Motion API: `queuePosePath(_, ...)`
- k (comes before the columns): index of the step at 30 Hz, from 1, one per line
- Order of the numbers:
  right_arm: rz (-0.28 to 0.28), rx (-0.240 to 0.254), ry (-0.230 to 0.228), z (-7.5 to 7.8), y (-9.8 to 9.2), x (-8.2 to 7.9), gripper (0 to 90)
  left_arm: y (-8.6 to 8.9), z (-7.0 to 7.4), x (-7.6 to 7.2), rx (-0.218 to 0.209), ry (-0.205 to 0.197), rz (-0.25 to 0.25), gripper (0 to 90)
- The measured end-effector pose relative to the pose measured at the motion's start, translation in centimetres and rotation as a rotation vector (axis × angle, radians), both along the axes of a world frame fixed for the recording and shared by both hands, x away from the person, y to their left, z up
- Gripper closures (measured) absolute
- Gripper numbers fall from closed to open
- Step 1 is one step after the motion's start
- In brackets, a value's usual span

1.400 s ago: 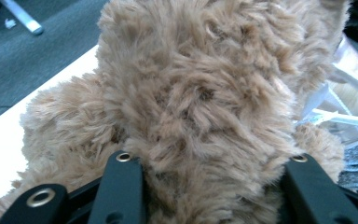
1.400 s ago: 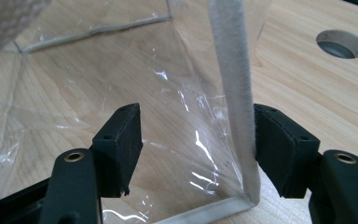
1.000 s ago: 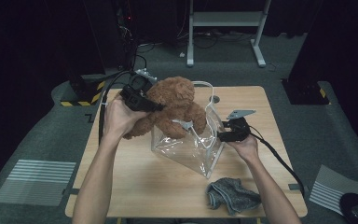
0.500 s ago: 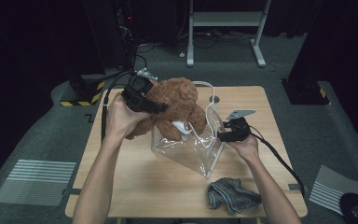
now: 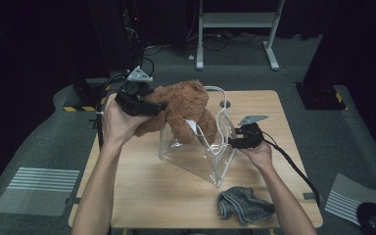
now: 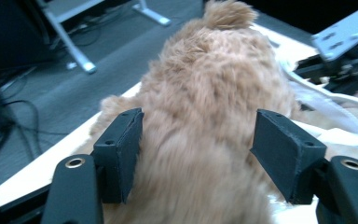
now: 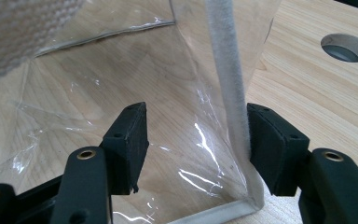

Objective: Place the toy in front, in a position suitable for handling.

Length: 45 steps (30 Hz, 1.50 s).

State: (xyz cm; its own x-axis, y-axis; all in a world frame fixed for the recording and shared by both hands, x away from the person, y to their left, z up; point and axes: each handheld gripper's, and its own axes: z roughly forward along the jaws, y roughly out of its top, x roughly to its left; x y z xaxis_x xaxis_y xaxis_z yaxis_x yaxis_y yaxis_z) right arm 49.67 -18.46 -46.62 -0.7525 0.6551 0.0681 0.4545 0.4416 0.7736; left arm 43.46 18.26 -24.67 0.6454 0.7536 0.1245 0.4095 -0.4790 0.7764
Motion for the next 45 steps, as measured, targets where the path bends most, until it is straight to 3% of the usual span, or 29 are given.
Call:
queuePosePath(5, 0.001, -0.005, -0.001, 0.0, 0.0, 0.0, 41.0, 0.4, -0.5, 0.4, -0.003, 0.013, 0.055, 32.7)
queuePosePath(9, 0.001, -0.011, -0.007, -0.1, 0.0, 0.0, 42.1, 0.5, -0.4, 0.5, -0.025, 0.025, 0.041, 36.1)
queuePosePath(12, 0.000, -0.015, -0.017, -0.1, 0.0, -0.1, 47.2, -0.1, -0.4, 0.5, -0.031, 0.012, 0.016, 42.5)
queuePosePath(17, -0.004, -0.026, -0.028, -0.1, -0.1, -0.2, 54.4, -1.3, -0.3, 0.5, -0.043, -0.032, 0.001, 40.6)
queuePosePath(19, -0.009, -0.017, -0.023, -0.2, -0.2, -0.2, 54.6, -1.0, -0.5, 0.5, -0.065, -0.038, 0.013, 36.4)
queuePosePath(22, -0.010, -0.014, -0.024, -0.3, -0.4, -0.2, 54.7, 0.1, -0.6, 0.4, -0.132, -0.037, 0.007, 32.8)
queuePosePath(27, -0.013, -0.013, -0.027, -0.3, -0.3, -0.2, 54.2, 1.0, -0.3, -0.3, -0.130, -0.086, 0.042, 29.0)
queuePosePath(30, -0.014, -0.020, -0.028, -0.3, -0.4, -0.3, 53.9, 2.3, -0.4, -1.1, -0.172, -0.110, 0.049, 28.1)
queuePosePath(34, -0.014, -0.020, -0.032, -0.4, -0.4, -0.2, 53.3, 4.5, -1.6, -2.3, -0.258, -0.123, 0.057, 26.7)
queuePosePath(38, -0.015, -0.020, -0.025, -0.5, -0.3, -0.2, 52.8, 6.0, -3.3, -2.8, -0.328, -0.101, 0.048, 25.1)
queuePosePath(39, -0.015, -0.023, -0.026, -0.6, -0.3, -0.2, 52.8, 6.0, -3.3, -2.8, -0.328, -0.101, 0.048, 25.1)
queuePosePath(40, -0.017, -0.024, -0.024, -0.6, -0.3, -0.2, 52.8, 6.0, -4.2, -2.6, -0.338, -0.071, 0.029, 25.1)
queuePosePath(42, -0.015, -0.024, -0.026, -0.6, -0.3, -0.2, 52.8, 5.4, -5.0, -2.5, -0.298, -0.060, 0.029, 26.4)
queuePosePath(45, -0.015, -0.027, -0.027, -0.7, -0.2, -0.2, 52.8, 4.2, -6.0, -1.8, -0.288, -0.051, 0.012, 30.9)
